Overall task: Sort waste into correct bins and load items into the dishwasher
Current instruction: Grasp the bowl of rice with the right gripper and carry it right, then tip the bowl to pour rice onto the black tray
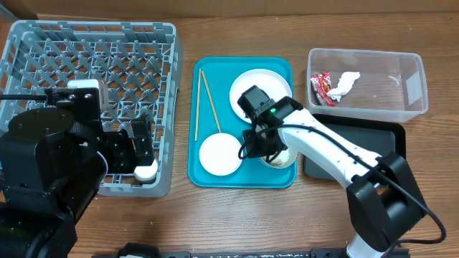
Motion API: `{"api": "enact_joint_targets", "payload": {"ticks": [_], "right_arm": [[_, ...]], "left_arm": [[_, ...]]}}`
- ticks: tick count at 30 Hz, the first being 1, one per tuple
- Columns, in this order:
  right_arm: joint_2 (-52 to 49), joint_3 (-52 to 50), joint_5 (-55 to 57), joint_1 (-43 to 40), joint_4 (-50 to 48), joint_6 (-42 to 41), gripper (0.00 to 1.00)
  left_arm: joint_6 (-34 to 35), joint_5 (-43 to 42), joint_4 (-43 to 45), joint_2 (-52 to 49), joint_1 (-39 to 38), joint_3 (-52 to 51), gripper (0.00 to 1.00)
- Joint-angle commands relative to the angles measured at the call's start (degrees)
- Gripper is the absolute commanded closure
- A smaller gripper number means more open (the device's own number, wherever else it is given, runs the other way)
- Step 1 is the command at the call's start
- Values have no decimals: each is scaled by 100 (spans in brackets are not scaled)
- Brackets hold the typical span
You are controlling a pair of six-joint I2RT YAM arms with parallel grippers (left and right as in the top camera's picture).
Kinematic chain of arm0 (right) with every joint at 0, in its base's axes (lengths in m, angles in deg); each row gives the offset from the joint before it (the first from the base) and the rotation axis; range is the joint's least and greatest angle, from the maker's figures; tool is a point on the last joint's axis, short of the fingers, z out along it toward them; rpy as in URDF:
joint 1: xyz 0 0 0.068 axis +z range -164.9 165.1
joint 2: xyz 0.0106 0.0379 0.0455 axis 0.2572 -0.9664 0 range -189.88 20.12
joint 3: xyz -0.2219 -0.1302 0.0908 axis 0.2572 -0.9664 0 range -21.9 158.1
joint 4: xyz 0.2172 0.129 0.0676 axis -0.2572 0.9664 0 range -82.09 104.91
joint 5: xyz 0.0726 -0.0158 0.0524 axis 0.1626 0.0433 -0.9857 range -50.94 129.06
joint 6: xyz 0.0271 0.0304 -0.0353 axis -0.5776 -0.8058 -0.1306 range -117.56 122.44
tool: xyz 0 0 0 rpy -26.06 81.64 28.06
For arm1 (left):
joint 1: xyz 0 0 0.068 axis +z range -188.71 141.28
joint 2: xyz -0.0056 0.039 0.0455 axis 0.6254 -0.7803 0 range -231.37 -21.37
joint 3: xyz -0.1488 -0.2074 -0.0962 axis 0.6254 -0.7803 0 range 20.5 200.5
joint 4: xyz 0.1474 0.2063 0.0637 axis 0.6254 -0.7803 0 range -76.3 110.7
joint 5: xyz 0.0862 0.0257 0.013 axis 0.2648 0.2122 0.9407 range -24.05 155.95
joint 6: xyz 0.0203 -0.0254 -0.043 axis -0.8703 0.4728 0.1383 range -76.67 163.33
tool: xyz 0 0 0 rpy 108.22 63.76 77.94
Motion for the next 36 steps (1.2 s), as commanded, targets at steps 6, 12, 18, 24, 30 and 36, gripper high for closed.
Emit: {"api": "enact_joint_targets", "payload": {"ticks": [6,12,18,24,30,36], "right_arm": [[817,671,20,-68,535,-245,96],[1270,667,-120,-608,1102,-361,96],[1436,651,-1193,-1550,1416,562,96],[1456,535,-2522,-2785,1845,1707,96],[1456,-282,-3580,-3871,1720,2682,96],[1456,-1327,-5193,-5180,1493,4131,96]], "left_arm": [[81,70,22,-9,-17,-13,0],[81,70,22,-9,-17,-13,0],[81,70,22,-9,-17,-13,0],[81,70,22,-9,-17,-13,0],[81,70,22,-9,-17,-13,0],[81,70,22,-9,-17,-13,0]]}}
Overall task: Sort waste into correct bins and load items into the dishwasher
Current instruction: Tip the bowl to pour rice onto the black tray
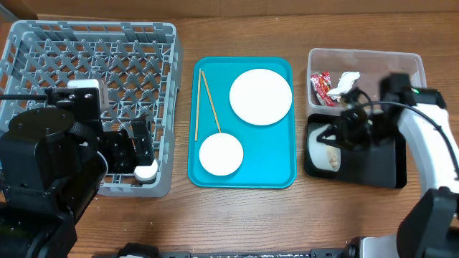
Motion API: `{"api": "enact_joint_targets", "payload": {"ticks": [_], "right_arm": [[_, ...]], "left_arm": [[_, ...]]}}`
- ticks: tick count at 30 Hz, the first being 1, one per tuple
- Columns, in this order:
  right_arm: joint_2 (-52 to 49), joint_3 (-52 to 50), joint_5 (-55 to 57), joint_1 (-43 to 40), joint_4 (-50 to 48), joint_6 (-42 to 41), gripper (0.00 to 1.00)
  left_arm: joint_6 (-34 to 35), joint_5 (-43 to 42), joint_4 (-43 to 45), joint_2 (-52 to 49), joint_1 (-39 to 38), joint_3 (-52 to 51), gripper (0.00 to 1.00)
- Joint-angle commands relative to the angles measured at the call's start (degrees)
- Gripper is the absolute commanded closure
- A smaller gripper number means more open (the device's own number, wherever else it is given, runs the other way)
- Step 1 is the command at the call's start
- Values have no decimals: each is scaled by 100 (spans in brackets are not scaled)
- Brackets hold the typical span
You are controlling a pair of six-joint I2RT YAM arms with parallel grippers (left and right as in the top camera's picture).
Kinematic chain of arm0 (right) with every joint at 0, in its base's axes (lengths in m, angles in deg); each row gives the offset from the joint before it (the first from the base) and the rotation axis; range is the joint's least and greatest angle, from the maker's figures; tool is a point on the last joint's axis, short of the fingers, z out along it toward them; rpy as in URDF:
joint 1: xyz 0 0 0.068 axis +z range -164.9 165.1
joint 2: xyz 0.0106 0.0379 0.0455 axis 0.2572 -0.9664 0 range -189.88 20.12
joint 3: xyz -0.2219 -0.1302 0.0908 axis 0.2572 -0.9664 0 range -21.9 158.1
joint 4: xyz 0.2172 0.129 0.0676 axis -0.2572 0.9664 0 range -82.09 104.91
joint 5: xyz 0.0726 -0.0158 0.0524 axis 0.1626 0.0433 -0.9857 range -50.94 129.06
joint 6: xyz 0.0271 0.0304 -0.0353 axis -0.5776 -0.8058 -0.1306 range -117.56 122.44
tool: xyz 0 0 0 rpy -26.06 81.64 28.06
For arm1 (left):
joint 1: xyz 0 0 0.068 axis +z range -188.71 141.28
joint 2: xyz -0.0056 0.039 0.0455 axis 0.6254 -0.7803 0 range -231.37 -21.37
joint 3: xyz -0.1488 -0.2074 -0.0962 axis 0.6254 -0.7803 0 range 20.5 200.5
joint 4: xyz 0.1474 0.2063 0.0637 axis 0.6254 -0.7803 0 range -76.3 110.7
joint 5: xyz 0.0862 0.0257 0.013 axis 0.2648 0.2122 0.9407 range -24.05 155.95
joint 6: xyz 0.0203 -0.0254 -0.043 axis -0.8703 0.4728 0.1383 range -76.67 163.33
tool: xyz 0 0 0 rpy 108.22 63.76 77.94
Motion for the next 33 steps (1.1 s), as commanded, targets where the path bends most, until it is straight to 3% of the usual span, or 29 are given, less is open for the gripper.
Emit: {"api": "enact_joint_targets", "payload": {"ticks": [1,11,22,27,33], "right_arm": [[153,-452,-1508,-678,-90,1287,96],[151,-1217,-2638,-1773,-791,1845,96],[151,-1220,-3049,-1799,-1045,2400,96],[153,-1220,-3941,-1799,-826,2472,96],[153,-1220,-3727,-1816,-704,2398,96]], "left_arm": [[79,70,20,-9,-17,-13,0],[81,70,20,-9,-17,-13,0],[81,70,20,-9,-17,-13,0],[81,70,20,-9,-17,-13,0],[81,70,20,-9,-17,-13,0]]}}
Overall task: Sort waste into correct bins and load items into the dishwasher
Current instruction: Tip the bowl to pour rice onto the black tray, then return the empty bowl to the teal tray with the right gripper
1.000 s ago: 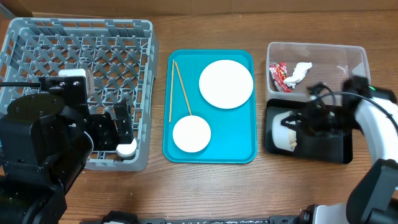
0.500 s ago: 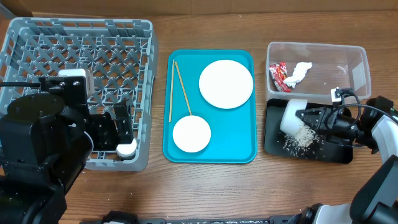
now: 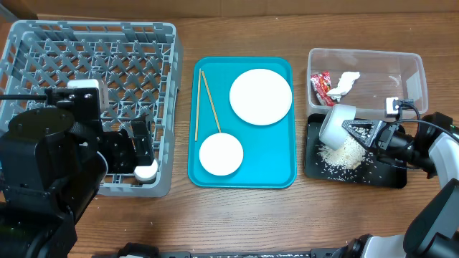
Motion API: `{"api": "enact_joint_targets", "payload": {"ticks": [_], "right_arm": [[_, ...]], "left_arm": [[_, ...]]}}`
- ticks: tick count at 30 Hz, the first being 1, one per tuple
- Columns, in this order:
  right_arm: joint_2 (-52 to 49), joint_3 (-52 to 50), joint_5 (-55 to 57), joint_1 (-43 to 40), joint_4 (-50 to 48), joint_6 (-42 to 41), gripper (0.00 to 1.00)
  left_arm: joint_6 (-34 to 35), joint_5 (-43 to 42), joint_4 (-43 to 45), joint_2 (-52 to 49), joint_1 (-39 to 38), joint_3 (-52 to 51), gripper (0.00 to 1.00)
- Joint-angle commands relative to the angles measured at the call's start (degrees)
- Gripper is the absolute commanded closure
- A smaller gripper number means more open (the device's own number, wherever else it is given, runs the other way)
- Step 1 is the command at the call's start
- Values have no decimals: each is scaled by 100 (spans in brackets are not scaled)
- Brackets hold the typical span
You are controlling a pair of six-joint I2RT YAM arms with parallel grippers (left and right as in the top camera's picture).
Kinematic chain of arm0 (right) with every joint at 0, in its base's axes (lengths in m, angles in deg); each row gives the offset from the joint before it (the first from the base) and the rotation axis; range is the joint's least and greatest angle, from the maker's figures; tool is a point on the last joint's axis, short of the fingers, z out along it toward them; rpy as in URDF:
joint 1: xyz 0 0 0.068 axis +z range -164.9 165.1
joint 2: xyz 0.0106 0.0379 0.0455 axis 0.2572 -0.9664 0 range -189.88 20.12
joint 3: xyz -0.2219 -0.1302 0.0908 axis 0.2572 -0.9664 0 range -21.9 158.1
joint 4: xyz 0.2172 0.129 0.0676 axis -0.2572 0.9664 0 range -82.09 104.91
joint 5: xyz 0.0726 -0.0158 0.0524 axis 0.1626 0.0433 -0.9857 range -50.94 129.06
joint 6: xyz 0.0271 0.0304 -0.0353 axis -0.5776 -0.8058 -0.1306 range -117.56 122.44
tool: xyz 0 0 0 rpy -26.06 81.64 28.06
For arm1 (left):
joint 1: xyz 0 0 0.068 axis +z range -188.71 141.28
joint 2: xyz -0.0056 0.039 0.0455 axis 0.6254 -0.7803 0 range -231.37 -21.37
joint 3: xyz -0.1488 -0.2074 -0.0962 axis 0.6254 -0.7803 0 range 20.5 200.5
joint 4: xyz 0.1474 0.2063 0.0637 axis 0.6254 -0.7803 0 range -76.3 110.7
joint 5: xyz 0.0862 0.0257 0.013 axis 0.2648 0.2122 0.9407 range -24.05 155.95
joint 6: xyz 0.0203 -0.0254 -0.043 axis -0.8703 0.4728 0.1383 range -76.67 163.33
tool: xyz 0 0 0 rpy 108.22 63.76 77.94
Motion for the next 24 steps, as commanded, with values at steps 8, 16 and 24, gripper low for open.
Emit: {"api": "enact_joint_targets", "payload": {"ticks": [8,16,24], "right_arm": [[146,11,225,-564,-26,-144,96],[155,13,-173,-660,581,-151,96],[184,33,-13,-487,339,267,96]], "left_arm": [[81,70,22,-9,-17,-13,0],[81,70,22,-9,-17,-13,0],[81,70,22,-9,-17,-13,0]]}}
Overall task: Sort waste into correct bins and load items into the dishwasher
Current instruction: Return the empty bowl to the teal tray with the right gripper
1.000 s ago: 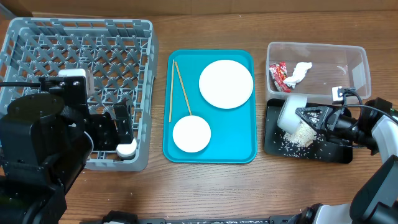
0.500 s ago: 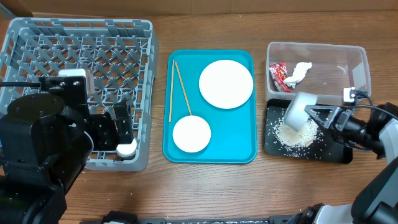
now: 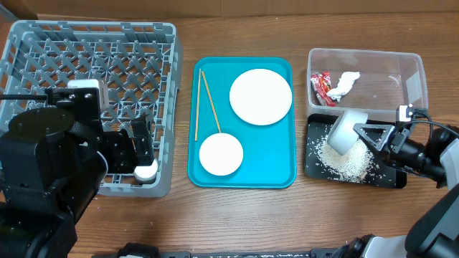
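My right gripper (image 3: 362,131) is shut on a white bowl (image 3: 346,130), tipped mouth-down over the black tray (image 3: 386,174) at the right. White rice (image 3: 346,162) lies spilled across that tray under the bowl. On the teal tray (image 3: 244,122) sit a large white plate (image 3: 260,97), a smaller white plate (image 3: 221,154) and a pair of chopsticks (image 3: 209,104). The grey dish rack (image 3: 86,72) fills the left side. My left gripper (image 3: 143,147) hangs over the rack's front right part; a white cup (image 3: 146,170) shows below it, and I cannot tell how the fingers stand.
A clear plastic bin (image 3: 367,81) at the back right holds a red wrapper (image 3: 321,87) and crumpled white paper (image 3: 343,84). The left arm's bulk covers the rack's front left corner. The black tray lies close to the table's front right.
The right gripper has shifted right with the bowl, now tipped further over. The rice pile on the black tray has grown and spread. The left arm has not moved.
The right gripper was on the bowl of rice at the teal tray's front right corner. Then it held the bowl over the black tray's left end. Then the bowl was tilted and rice lay on the tray, and now more rice lies there.
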Motion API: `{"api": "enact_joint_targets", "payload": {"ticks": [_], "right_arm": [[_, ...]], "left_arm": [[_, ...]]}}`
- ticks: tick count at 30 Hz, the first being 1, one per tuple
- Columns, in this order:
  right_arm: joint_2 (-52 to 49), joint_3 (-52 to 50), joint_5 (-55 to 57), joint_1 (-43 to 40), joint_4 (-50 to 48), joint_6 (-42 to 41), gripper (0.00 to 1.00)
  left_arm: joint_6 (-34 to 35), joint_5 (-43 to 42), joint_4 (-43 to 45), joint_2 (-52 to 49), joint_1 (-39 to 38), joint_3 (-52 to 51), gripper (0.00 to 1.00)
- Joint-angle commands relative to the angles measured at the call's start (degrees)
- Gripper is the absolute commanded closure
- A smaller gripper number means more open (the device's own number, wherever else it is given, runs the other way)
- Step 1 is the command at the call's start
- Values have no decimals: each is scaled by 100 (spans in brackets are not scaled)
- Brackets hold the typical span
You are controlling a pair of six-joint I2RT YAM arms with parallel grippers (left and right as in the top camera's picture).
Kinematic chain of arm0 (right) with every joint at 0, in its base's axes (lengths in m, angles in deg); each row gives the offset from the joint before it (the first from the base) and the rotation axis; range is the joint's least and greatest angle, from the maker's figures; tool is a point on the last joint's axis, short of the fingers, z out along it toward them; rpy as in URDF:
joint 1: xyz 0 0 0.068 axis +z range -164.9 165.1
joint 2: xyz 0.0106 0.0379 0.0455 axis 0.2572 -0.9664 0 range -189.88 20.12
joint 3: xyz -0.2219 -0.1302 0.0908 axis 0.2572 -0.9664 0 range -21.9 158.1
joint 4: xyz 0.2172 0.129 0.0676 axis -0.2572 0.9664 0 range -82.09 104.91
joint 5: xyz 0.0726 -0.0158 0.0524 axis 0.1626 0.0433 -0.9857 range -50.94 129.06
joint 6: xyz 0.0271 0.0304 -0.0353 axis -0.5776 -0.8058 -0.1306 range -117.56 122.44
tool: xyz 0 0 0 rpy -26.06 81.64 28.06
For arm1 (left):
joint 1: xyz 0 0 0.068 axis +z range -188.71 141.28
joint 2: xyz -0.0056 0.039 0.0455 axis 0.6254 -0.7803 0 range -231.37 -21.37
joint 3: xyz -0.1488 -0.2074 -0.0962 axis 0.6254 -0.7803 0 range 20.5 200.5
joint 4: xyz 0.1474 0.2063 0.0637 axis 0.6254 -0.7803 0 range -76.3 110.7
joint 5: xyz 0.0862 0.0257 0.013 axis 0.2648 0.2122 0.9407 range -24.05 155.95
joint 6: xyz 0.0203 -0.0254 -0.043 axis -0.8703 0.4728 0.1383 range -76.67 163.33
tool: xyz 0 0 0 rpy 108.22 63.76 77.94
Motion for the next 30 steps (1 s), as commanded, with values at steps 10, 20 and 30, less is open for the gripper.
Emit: {"api": "enact_joint_targets", "payload": {"ticks": [10,20,30], "right_arm": [[289,339,673,933,662,260,96],[1128,706,4096,3720,-754,-3458,96],[1064,704,7355,6365,-2262,-5646,96]], "left_arm": [[79,70,22,-7,-17,-13,0],[79,70,22,-7,-17,-13,0],[81,70,22,-7,-17,-13,0]]}}
